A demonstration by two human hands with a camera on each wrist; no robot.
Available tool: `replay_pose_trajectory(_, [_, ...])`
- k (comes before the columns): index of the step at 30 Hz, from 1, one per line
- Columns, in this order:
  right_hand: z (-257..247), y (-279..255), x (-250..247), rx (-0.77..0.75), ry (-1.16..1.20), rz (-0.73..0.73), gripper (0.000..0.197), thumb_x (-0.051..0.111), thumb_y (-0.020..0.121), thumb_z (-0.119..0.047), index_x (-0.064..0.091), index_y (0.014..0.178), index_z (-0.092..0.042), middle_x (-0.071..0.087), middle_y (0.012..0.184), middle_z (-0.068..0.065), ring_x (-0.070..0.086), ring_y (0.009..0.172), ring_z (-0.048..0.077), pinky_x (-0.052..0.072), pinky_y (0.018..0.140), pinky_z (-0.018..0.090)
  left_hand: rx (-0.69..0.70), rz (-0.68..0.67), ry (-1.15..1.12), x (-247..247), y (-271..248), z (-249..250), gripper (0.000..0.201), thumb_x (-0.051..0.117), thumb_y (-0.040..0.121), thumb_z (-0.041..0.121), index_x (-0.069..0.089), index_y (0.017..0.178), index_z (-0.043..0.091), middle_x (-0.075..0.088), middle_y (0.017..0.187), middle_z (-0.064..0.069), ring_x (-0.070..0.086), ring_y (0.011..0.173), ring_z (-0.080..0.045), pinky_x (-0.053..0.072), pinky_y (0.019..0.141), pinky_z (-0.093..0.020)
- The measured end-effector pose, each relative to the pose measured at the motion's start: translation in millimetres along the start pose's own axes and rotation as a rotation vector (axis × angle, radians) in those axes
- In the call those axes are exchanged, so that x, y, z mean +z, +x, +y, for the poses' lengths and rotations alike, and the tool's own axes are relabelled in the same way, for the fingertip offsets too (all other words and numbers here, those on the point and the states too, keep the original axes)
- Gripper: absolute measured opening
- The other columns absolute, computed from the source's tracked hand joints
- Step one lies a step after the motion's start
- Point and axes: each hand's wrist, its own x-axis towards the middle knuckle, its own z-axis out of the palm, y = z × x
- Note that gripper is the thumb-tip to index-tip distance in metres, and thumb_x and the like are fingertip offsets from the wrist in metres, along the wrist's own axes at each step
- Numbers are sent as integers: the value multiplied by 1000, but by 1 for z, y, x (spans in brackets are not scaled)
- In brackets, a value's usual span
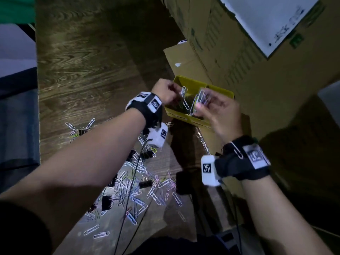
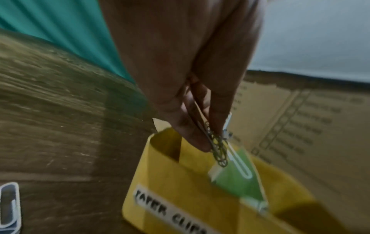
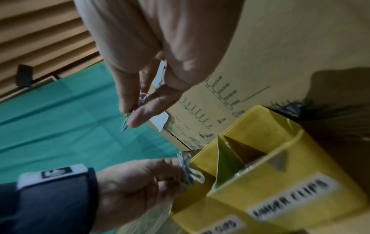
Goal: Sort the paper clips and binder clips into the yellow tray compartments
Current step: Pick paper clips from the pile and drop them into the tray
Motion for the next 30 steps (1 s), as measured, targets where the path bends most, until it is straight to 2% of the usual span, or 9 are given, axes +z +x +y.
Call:
replay_pose_trajectory(2, [-1,27,1,17,-61,-3,44,69,77,9,62,115,-10,66,96,7,67,79,8,57,64,20,-3,-8,257,9,8,-7,18,70,79,11,71,95,18,67,89,0,62,76,-12,49,64,-16])
replay_pose_trajectory(5, [10,64,4,64,-252,-43,45,68,79,5,59,121,-9,63,93,1,67,86,15,59,70,26,17,-5,305,14,9,-22,18,70,77,15,73,93,22,70,95,-1,64,89,-16,47,77,-18])
replay_pose_trajectory(10, [43,104,24,44,-743,-192,37,64,84,-5,62,118,-19,67,108,5,65,97,17,54,89,35,45,306,-258,5,-25,-44,15,63,79,8,71,79,20,69,73,-7,64,64,-16,54,65,-29])
replay_pose_trajectory(14, [54,106,38,76,-1096,-387,38,62,87,-9,60,123,-20,61,127,5,57,116,23,46,101,35,41,107,-104,1,-80,-72,13,61,87,5,68,85,15,68,73,-12,60,58,-17,52,58,-30])
replay_pose_trajectory(16, [52,100,41,94,-1113,-428,41,63,88,-13,57,128,-19,56,134,5,52,122,23,40,105,33,71,-115,187,-4,-108,-93,11,63,86,10,70,89,18,72,85,-4,64,71,-12,54,71,-29])
replay_pose_trajectory(19, [45,85,42,38,-1046,-410,35,61,90,-17,60,125,-19,58,131,4,53,120,21,38,102,29,-41,-563,411,-5,-148,-122,11,63,86,16,70,92,20,69,92,12,63,80,-2,52,82,-20])
replay_pose_trajectory(21, [42,69,43,-47,-995,-373,30,60,90,-15,63,119,-19,62,124,3,57,114,19,38,96,23,-40,-690,489,-1,-169,-141,12,63,86,17,71,95,18,70,94,9,64,81,-6,52,82,-22])
replay_pose_trajectory(26, [61,15,41,-55,-767,-422,17,63,86,-11,70,101,-16,70,94,1,60,76,8,50,73,20,81,-514,650,-6,-182,-174,16,57,89,19,69,100,19,71,97,5,64,83,-6,53,78,-25])
replay_pose_trajectory(30, [93,-39,20,238,-797,-801,7,68,84,-13,72,90,-14,67,77,-13,56,68,-3,41,65,15,66,-407,789,-15,-189,-173,17,50,93,22,65,97,17,67,89,0,63,75,-12,54,69,-28])
